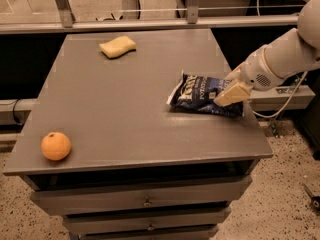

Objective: Pick blue chip bag

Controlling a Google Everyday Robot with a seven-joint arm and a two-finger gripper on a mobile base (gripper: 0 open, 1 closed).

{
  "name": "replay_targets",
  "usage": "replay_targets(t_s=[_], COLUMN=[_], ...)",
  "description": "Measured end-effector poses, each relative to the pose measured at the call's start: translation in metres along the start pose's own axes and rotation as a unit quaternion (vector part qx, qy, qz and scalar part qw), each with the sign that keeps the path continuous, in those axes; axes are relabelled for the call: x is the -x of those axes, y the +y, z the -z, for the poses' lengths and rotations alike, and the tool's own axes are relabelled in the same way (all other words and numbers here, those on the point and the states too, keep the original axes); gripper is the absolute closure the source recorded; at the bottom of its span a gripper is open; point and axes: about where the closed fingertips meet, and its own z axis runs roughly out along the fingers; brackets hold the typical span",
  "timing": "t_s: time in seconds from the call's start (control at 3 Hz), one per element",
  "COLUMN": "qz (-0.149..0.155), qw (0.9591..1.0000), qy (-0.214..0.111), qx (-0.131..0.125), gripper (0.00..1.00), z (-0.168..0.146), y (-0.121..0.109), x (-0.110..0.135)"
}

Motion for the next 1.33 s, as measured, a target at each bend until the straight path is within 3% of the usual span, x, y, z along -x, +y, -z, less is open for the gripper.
replay_targets(t_s=[0.33, 0.67, 1.0, 1.33], qz=[-0.007, -0.004, -0.012, -0.032], qw=[0.9998, 0.9984, 0.9907, 0.9808], qy=[-0.017, -0.057, -0.136, -0.192], qx=[0.003, -0.003, -0.003, 0.007], gripper=[0.82, 1.00, 1.00, 1.00], z=[0.007, 0.031, 0.067, 0.086], y=[0.000, -0.003, -0.001, 0.005], x=[0.013, 0.041, 0.080, 0.103])
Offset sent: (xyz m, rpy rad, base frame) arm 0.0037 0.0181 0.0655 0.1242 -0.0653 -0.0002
